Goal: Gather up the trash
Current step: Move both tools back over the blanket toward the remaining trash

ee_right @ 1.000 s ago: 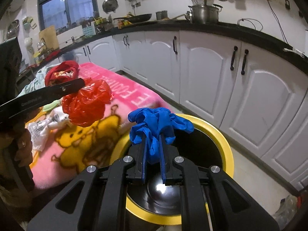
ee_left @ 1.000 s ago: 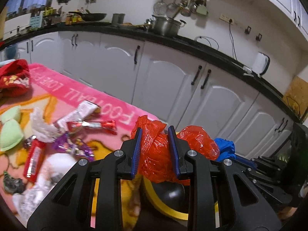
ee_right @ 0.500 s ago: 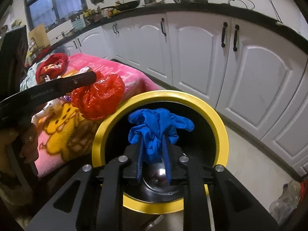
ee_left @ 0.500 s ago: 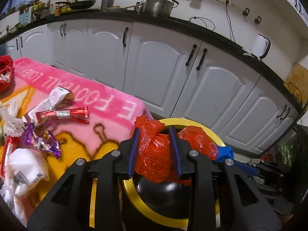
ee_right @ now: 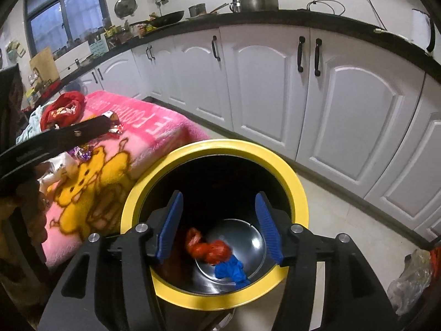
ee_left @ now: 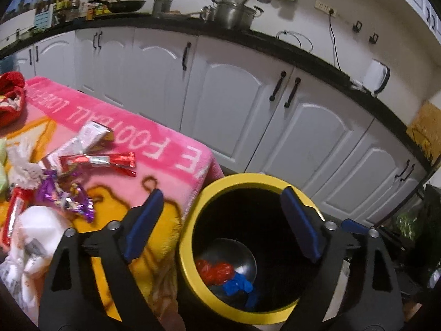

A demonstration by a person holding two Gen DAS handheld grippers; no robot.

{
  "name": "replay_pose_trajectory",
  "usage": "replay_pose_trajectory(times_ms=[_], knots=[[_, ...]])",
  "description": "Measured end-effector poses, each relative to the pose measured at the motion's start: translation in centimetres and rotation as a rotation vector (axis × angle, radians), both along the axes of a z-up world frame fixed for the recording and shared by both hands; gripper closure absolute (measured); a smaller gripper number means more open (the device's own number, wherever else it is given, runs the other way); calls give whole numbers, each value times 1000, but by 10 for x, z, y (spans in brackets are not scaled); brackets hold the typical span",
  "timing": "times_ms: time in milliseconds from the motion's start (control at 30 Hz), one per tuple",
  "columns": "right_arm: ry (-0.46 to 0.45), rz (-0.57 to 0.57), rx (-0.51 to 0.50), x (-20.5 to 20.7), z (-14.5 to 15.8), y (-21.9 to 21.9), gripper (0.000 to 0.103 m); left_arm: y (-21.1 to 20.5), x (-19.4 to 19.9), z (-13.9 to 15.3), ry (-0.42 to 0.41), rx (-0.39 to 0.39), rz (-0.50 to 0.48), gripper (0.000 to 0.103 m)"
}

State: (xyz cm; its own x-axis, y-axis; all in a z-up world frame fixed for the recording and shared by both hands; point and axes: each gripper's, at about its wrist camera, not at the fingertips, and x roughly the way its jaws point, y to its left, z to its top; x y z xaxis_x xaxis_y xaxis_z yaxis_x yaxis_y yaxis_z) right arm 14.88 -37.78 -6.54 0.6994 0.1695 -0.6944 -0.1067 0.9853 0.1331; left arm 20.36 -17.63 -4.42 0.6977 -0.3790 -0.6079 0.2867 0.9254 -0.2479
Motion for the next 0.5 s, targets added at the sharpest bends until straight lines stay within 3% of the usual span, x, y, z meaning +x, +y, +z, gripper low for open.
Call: replay_pose_trajectory(times_ms=[100, 500], knots=[[-22, 12, -8, -2, 6, 5, 46, 13, -6, 10, -32, -2, 31, 11], [-91, 117, -33, -8, 34, 50, 42, 72, -31, 39, -131, -1, 171, 11]])
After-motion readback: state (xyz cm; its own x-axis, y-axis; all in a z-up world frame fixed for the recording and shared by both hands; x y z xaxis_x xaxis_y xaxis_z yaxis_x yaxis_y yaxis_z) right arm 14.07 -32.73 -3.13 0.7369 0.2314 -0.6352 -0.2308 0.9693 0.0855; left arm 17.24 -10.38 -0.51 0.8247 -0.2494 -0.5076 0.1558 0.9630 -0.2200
